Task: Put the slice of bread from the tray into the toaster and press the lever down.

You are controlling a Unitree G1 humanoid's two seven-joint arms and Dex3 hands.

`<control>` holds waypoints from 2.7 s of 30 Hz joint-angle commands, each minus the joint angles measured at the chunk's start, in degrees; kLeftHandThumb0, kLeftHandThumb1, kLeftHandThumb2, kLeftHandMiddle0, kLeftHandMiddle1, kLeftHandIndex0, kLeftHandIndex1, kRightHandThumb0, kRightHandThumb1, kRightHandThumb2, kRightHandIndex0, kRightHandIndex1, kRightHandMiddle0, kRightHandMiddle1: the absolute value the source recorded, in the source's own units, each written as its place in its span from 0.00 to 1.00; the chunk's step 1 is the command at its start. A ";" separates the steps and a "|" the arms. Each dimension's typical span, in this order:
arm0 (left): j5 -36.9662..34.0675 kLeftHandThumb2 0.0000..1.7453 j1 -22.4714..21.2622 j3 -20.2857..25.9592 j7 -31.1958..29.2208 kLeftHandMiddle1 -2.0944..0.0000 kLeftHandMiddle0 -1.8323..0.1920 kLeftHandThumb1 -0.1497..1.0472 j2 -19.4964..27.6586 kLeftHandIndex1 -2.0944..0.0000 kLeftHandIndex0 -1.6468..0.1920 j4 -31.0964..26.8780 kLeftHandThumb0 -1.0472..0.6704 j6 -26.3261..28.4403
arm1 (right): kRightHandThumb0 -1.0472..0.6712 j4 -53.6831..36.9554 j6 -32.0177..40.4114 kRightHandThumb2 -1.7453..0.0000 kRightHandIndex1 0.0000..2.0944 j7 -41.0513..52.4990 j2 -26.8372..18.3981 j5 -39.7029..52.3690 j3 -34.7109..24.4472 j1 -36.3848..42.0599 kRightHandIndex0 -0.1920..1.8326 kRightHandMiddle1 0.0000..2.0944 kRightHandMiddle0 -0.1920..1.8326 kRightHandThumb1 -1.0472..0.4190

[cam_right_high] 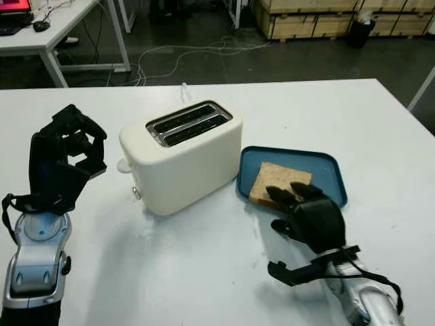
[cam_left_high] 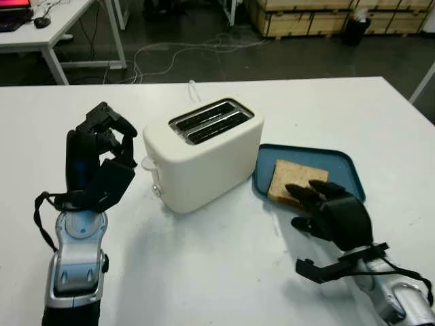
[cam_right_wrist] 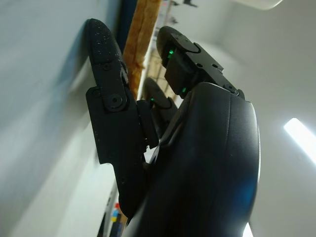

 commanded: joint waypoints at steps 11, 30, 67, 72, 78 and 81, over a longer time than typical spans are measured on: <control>-0.56 0.69 0.14 -0.09 -0.84 0.17 0.43 0.59 0.26 0.17 0.55 -0.68 0.51 -0.35 | 0.33 3.22 6.64 0.99 0.02 -4.88 -2.72 -6.38 7.61 -4.75 0.43 0.01 0.39 0.09; -0.97 0.68 0.55 0.12 -1.31 0.17 0.43 0.60 0.23 0.17 0.55 -0.99 0.50 -1.27 | 0.35 0.48 2.96 0.71 0.83 -10.43 -5.67 -1.54 8.75 -4.60 0.47 0.66 0.44 0.09; -0.26 0.67 0.86 0.27 -1.44 0.17 0.43 0.61 0.64 0.17 0.56 -1.33 0.51 -0.58 | 0.39 21.54 -20.16 0.78 0.83 35.08 -11.11 50.07 -10.86 -47.51 0.45 0.83 0.33 0.09; -0.36 0.67 0.79 0.47 -1.56 0.17 0.44 0.61 1.03 0.17 0.56 -1.34 0.51 -0.82 | 0.35 30.09 -18.71 0.80 0.83 42.29 -9.06 51.74 -9.80 -60.44 0.51 0.83 0.41 0.09; -0.48 0.66 0.83 0.50 -1.56 0.17 0.44 0.61 1.24 0.17 0.56 -1.20 0.50 -0.96 | 0.38 41.08 -21.06 0.82 0.83 49.00 -3.04 52.39 -8.34 -74.00 0.57 0.83 0.46 0.09; -0.52 0.66 0.85 0.52 -1.66 0.17 0.43 0.61 1.36 0.17 0.56 -1.24 0.51 -0.92 | 0.35 45.92 -21.96 0.80 0.83 50.97 0.64 51.86 -7.37 -78.30 0.61 0.83 0.51 0.09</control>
